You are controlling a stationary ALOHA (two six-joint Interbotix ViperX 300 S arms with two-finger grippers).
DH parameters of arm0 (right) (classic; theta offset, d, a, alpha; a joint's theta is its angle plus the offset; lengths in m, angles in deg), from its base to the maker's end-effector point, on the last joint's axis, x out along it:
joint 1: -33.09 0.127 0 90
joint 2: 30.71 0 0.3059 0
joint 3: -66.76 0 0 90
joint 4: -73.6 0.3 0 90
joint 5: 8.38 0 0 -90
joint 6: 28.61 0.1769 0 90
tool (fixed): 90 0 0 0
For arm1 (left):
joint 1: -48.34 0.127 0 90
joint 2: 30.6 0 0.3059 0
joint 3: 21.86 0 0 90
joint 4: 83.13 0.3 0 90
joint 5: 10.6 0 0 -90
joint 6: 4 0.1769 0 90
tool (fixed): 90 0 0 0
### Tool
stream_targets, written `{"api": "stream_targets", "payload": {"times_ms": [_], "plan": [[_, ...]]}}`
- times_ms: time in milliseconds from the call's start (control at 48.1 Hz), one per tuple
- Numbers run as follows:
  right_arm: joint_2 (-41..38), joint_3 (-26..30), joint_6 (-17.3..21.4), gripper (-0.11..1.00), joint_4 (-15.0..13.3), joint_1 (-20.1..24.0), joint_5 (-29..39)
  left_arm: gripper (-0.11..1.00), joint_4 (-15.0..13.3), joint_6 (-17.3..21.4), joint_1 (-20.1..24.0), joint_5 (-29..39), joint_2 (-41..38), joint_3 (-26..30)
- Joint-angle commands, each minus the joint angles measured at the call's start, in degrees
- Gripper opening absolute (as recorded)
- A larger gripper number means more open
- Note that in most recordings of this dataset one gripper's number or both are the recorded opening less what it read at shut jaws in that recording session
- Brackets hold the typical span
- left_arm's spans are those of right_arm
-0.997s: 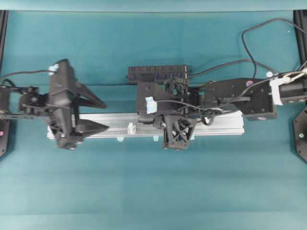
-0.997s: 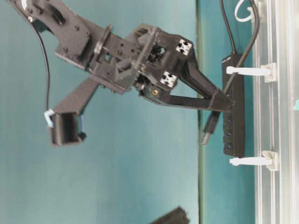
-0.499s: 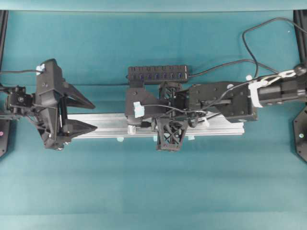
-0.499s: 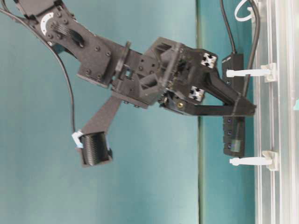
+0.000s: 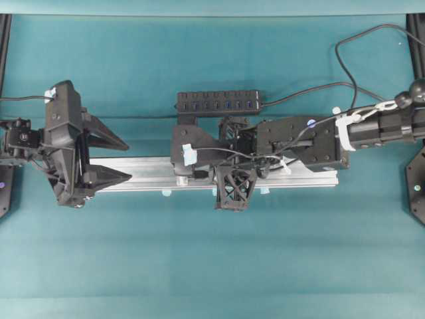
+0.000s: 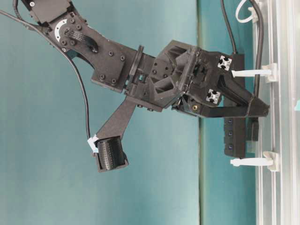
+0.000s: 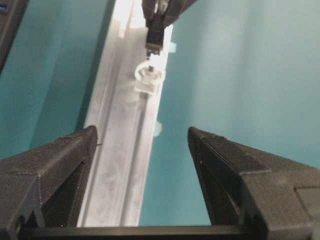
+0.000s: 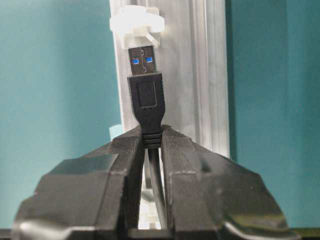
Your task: Pass the USB cable through three rings with both arms.
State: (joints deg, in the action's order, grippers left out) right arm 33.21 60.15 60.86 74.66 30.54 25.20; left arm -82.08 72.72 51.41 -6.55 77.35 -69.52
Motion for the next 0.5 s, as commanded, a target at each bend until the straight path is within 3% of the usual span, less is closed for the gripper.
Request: {"api": "stream_targets", "payload": {"times_ms": [0,478], "plan": [[0.35,0.79,-0.18,-0.06,0.09,0.18,-0.62,0.79,0.18,-0.09,0.18,-0.26,0.35,0.7],[-0.97,1.58,-0.09,-0.06,0.18,0.26,-3.52,0.79,0.09,-0.09,0.26,-0.26,0.35,0.7]]}}
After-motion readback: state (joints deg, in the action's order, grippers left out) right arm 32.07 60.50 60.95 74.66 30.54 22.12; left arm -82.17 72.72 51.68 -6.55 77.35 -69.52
